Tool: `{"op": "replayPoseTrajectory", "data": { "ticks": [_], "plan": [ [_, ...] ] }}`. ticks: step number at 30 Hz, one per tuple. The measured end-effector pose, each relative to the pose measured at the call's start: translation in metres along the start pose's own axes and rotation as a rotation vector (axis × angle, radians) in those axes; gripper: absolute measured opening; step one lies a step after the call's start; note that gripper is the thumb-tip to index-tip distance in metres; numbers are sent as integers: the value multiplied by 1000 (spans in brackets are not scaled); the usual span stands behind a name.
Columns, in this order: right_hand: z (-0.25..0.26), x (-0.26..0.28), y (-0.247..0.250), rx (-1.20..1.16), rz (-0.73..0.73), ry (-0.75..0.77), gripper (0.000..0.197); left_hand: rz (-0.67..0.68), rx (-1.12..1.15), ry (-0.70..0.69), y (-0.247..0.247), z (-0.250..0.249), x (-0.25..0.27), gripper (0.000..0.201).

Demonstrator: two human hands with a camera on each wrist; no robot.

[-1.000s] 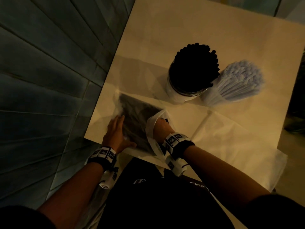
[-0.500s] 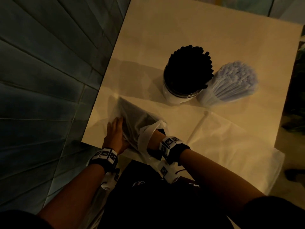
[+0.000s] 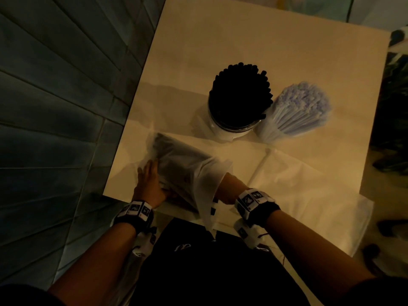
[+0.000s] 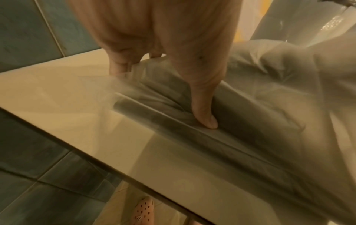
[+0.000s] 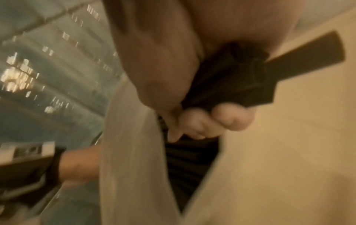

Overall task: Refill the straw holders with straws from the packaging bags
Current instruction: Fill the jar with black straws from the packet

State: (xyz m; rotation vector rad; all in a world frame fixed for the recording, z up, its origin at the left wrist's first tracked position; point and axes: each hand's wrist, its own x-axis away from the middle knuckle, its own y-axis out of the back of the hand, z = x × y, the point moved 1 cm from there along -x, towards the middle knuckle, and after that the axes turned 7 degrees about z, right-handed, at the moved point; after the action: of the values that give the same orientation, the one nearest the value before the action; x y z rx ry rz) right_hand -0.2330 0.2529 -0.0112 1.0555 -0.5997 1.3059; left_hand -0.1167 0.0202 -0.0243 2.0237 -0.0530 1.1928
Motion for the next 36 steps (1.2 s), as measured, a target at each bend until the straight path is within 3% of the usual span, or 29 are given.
{"op": "replayPoseTrajectory", "data": {
  "ticks": [4,8,15,17,19,22,24,27,30,32,34,36],
  "plan": [
    [-25,36,15,-29,65,70,30,-61,-29,-3,-1,1,1,116],
    [-63,72,17,43,8,-120,25,-108,-20,21,1,7,-1,119],
    [-129,136,21,-40,-200,-336,21,-42,-48,64,15,3,2,125],
    [-127,148,23,-138,-284,-261,17,-99,-9,-80,24,-15,10,129],
    [-112,152,26,-221,-359,-129,12,-165,178,-352,37,-46,29,125],
    [-78,143,34,-265,-440,102,6,-28,688,-613,56,-108,72,111],
    [-54,130,39,-187,-453,234,10,27,899,-735,67,-150,95,98],
    [-12,113,47,-109,-462,370,11,52,848,-844,76,-196,114,69],
    [21,105,60,-241,-569,533,12,60,698,-895,74,-224,120,34],
    [36,106,70,-305,-653,625,16,30,631,-926,76,-234,120,29],
    [41,112,85,-401,-691,670,8,-54,637,-968,86,-238,116,32],
    [40,121,105,-586,-795,641,28,-203,694,-978,98,-235,106,36]
  ]
}}
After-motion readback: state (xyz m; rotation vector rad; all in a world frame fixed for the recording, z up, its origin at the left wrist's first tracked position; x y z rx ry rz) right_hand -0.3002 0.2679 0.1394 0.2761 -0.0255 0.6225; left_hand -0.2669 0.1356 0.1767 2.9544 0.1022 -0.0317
